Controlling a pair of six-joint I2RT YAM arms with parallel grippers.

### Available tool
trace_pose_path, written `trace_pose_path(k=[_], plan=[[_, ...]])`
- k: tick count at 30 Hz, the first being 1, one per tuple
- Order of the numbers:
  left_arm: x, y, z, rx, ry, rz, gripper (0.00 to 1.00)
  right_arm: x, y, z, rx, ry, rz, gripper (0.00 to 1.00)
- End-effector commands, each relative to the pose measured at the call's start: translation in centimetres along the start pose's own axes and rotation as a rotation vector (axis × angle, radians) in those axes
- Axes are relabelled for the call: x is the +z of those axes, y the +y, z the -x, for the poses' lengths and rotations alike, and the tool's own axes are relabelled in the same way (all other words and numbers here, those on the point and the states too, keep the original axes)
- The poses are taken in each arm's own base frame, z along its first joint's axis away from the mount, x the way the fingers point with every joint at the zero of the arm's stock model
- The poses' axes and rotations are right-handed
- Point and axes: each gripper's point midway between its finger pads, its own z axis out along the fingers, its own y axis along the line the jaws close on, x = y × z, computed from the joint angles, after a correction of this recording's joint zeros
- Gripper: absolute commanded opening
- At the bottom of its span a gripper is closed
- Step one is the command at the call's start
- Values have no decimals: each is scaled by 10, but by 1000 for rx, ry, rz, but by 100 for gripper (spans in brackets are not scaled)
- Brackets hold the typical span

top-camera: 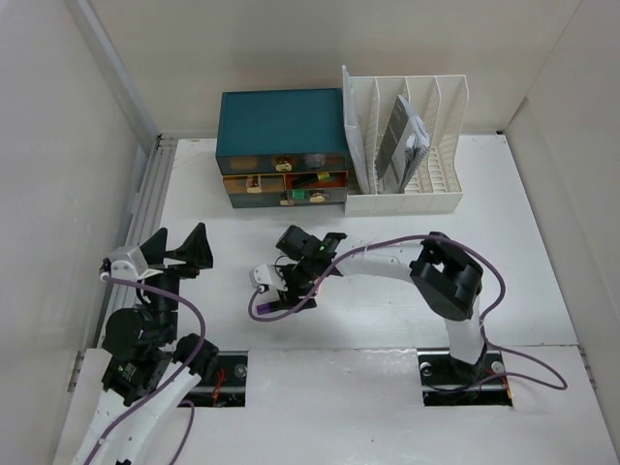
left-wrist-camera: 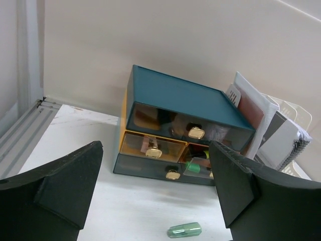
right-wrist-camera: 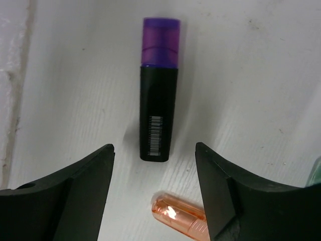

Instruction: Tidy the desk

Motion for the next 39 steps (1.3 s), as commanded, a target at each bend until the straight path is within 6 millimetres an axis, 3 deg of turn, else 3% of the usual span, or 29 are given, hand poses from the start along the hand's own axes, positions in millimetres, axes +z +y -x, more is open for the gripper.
trace_pose_path(k=[1, 5, 8, 9, 12, 14, 16, 19, 22, 24, 26, 27, 31, 34, 35, 38, 39], plan=[[1, -9, 7, -11, -36, -47, 84, 12, -14, 16, 24, -34, -66, 71], [2, -15, 6, -10, -29, -75, 80, 23, -19, 13, 68, -29, -74, 70], [2, -16, 6, 0, -28, -85, 74, 33, -17, 9, 82, -10, -64, 62], [2, -16, 6, 0, -28, -85, 72, 33, -17, 9, 82, -10, -64, 54], [4, -20, 0, 14, -16, -108, 49, 35, -17, 5, 96, 3, -68, 37], [3, -26, -1, 14, -10, -141, 34, 34, -21, 1, 96, 20, -90, 16], [2, -28, -1, 15, -8, -155, 32, 29, -30, 7, 90, 24, -123, 2], [3, -33, -4, 28, 5, -180, 39, 7, -48, 15, 65, 48, -229, 0], [2, -38, -3, 25, 1, -209, 53, -33, -79, 27, 29, 72, -435, 0], [1, -39, -3, 35, 2, -220, 70, -71, -100, 34, 12, 90, -591, 0], [1, -41, -8, 39, 12, -229, 78, -97, -114, 37, 3, 84, -682, 0], [1, -42, -8, 39, 14, -238, 82, -119, -119, 45, 4, 56, -735, 0], [1, -44, -7, 45, 6, -252, 85, -186, -145, 34, 47, 39, -899, 0], [0, -46, -7, 45, 7, -261, 86, -219, -157, 28, 56, 36, -983, 0], [2, -46, -9, 49, 16, -259, 86, -232, -166, 17, 70, 68, -1033, 0], [1, -48, -10, 49, 17, -268, 86, -260, -185, -1, 113, 97, -1122, 0], [1, -48, -10, 49, 17, -268, 87, -259, -188, -8, 123, 110, -1121, 0]])
